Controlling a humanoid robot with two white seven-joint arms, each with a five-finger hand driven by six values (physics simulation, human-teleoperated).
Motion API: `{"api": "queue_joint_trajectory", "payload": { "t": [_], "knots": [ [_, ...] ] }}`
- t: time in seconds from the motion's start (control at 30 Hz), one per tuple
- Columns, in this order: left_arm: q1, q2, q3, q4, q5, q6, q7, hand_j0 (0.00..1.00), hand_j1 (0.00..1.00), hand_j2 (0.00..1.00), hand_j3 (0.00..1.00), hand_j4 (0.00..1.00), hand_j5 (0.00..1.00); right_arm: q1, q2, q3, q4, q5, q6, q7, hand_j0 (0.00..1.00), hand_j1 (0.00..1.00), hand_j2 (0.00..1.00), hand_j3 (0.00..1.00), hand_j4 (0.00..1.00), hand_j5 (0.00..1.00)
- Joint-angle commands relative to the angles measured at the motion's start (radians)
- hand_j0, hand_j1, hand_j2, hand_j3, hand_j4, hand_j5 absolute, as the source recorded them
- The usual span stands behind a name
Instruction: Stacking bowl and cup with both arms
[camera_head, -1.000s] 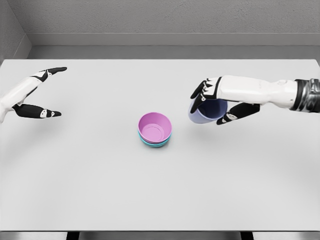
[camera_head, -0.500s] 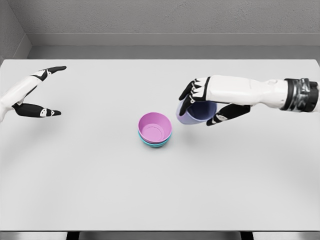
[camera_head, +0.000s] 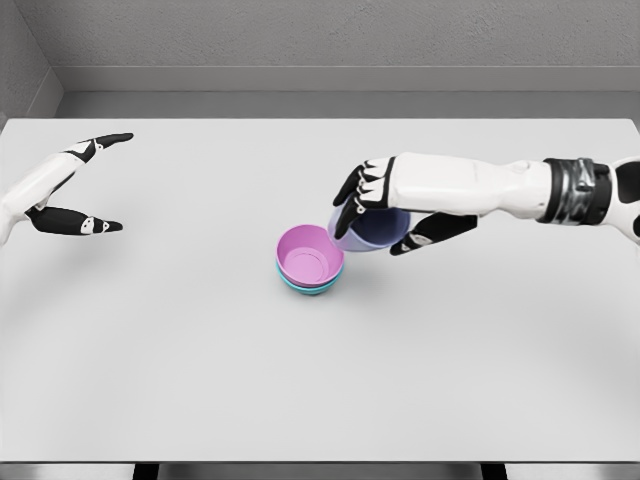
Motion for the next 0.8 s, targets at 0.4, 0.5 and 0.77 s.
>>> {"api": "queue_joint_trajectory", "payload": {
  "t": [0.4,0.5,0.77],
  "knots": [
    [-0.002,-0.001,-0.003,0.018,0.008,0.003,0.0,1.0,1.0,1.0,1.0,1.0,1.0,-0.014,0.065,0.035,-0.003,0.038,0.003,-0.001,0.65,0.65,0.65,0.65,0.65,0.65],
    [-0.002,-0.001,-0.003,0.018,0.008,0.003,0.0,1.0,1.0,1.0,1.0,1.0,1.0,-0.015,0.082,0.035,0.001,0.055,0.003,-0.001,0.65,0.65,0.65,0.65,0.65,0.65],
    [-0.003,-0.001,-0.003,0.018,0.008,0.003,0.0,1.0,1.0,1.0,1.0,1.0,1.0,-0.029,0.113,0.045,0.036,0.075,0.003,-0.001,0.66,0.66,0.66,0.66,0.66,0.66]
  ]
}}
